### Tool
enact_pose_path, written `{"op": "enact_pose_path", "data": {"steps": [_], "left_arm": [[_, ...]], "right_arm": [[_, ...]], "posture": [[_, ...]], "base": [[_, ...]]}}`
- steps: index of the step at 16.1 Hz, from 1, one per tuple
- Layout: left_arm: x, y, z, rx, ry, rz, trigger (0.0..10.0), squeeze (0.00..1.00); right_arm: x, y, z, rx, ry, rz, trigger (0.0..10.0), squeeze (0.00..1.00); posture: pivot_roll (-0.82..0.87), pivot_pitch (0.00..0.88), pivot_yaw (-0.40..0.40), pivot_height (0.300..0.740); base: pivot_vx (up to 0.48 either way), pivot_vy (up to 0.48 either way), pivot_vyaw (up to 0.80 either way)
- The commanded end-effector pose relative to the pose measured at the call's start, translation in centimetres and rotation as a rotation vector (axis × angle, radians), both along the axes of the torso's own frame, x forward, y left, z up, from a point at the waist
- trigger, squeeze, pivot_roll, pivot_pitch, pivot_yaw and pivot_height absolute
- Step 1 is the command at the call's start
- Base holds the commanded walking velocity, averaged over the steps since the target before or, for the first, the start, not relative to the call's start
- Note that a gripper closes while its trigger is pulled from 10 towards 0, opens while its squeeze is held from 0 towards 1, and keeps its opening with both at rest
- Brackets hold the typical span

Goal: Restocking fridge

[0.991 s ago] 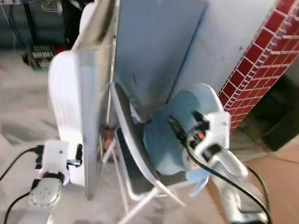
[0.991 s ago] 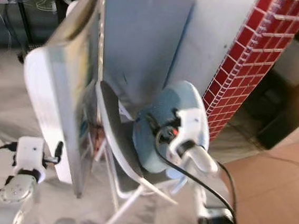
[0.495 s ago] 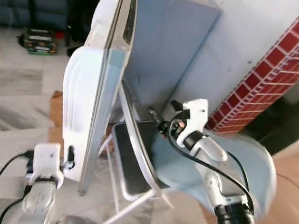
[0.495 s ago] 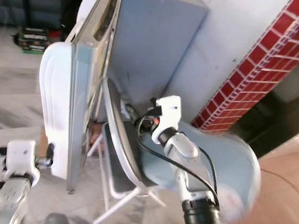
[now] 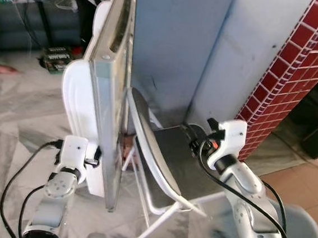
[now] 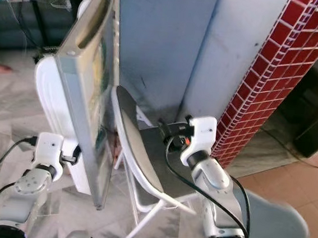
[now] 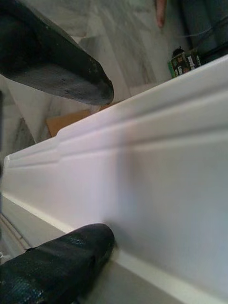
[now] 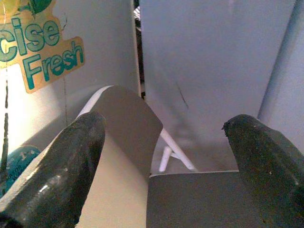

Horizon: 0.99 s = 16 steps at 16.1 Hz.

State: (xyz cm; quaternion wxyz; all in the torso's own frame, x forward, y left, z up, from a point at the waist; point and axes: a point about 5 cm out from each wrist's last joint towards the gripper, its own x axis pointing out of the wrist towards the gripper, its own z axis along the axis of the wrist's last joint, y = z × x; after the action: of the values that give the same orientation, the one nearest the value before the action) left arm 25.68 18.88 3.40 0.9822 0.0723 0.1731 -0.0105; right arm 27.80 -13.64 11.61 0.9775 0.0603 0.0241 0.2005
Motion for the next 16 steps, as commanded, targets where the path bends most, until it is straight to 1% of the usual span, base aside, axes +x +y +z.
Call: {"op": "enact_pose_path", "data": {"steps": [1, 2, 3, 4, 5, 6, 8, 9, 10, 11, 12, 13, 14, 15, 16], "left_arm": [[0.7, -3.2, 0.5, -0.060, -0.010, -0.178, 10.0, 0.00], [0.6, -3.8, 0.5, -0.095, 0.002, -0.236, 10.0, 0.00], [0.3, -5.4, 0.4, -0.078, 0.024, -0.379, 10.0, 0.00], [-0.4, -6.6, 0.4, -0.082, 0.044, -0.484, 10.0, 0.00], [-1.1, -7.4, 0.4, -0.093, 0.053, -0.559, 10.0, 0.00], [-2.3, -8.3, 0.0, -0.080, 0.095, -0.661, 10.0, 0.00], [-2.8, -9.3, 0.0, -0.047, 0.127, -0.777, 10.0, 0.00], [-3.1, -10.0, 0.1, -0.037, 0.133, -0.839, 10.0, 0.00], [-3.0, -10.4, 0.4, -0.014, 0.129, -0.862, 10.0, 0.00], [-2.4, -10.6, 0.7, 0.001, 0.105, -0.863, 10.0, 0.00], [0.0, -10.2, 1.6, 0.038, 0.005, -0.727, 10.0, 0.00], [0.3, -10.1, 1.7, 0.036, 0.002, -0.711, 10.0, 0.00], [2.0, -9.4, 1.9, 0.047, -0.009, -0.671, 10.0, 0.00], [2.4, -9.4, 2.0, 0.038, -0.006, -0.669, 10.0, 0.00], [4.0, -8.7, 2.4, 0.068, -0.042, -0.603, 10.0, 0.00]], "right_arm": [[0.0, -0.5, 0.7, -0.005, -0.032, -0.027, 10.0, 0.00], [-0.1, -0.6, 0.7, -0.005, -0.031, -0.032, 10.0, 0.00], [-0.2, -0.7, 0.8, -0.009, -0.027, -0.033, 10.0, 0.00], [-0.3, -0.8, 0.7, -0.015, -0.025, -0.029, 10.0, 0.00], [-0.2, -0.8, 0.8, -0.017, -0.025, -0.027, 10.0, 0.00], [0.0, -0.7, 0.9, -0.014, -0.027, -0.024, 10.0, 0.00], [0.1, -0.2, 1.0, -0.016, -0.028, -0.005, 10.0, 0.00], [0.1, -0.3, 1.0, -0.019, -0.030, -0.006, 10.0, 0.00], [0.1, -0.4, 1.1, -0.020, -0.030, -0.009, 10.0, 0.00], [0.1, -0.4, 1.1, -0.021, -0.031, -0.009, 10.0, 0.00], [0.1, -0.6, 1.2, -0.027, -0.038, -0.020, 10.0, 0.00], [0.1, -0.7, 1.2, -0.029, -0.038, -0.023, 10.0, 0.00], [0.2, -0.8, 1.2, -0.030, -0.037, -0.022, 10.0, 0.00], [0.1, -0.8, 1.3, -0.031, -0.037, -0.017, 10.0, 0.00], [0.0, -0.9, 1.3, -0.036, -0.034, -0.003, 10.0, 0.00]], "posture": [[0.04, 0.000, -0.013, 0.740], [0.04, 0.000, -0.013, 0.740], [0.04, 0.007, -0.021, 0.740], [0.05, 0.009, -0.026, 0.740], [0.05, 0.011, -0.029, 0.740], [0.06, 0.017, -0.036, 0.740], [0.06, 0.020, -0.040, 0.740], [0.06, 0.020, -0.041, 0.740], [0.05, 0.019, -0.039, 0.740], [0.05, 0.018, -0.037, 0.740], [0.05, 0.015, -0.038, 0.740], [0.05, 0.012, -0.037, 0.740], [0.05, 0.014, -0.045, 0.740], [0.04, 0.014, -0.045, 0.740], [0.04, 0.010, -0.045, 0.740]], "base": [[0.000, 0.000, 0.00], [0.000, 0.000, 0.00], [0.000, 0.000, 0.00], [0.000, 0.000, 0.00], [0.000, 0.000, 0.00], [0.000, 0.000, 0.00], [0.000, 0.000, 0.00], [0.000, 0.000, 0.00], [0.000, 0.000, 0.00], [0.000, 0.000, 0.00], [0.000, 0.000, 0.00], [0.000, 0.000, 0.00], [0.000, 0.000, 0.00], [0.000, 0.000, 0.00], [0.000, 0.000, 0.00]]}}
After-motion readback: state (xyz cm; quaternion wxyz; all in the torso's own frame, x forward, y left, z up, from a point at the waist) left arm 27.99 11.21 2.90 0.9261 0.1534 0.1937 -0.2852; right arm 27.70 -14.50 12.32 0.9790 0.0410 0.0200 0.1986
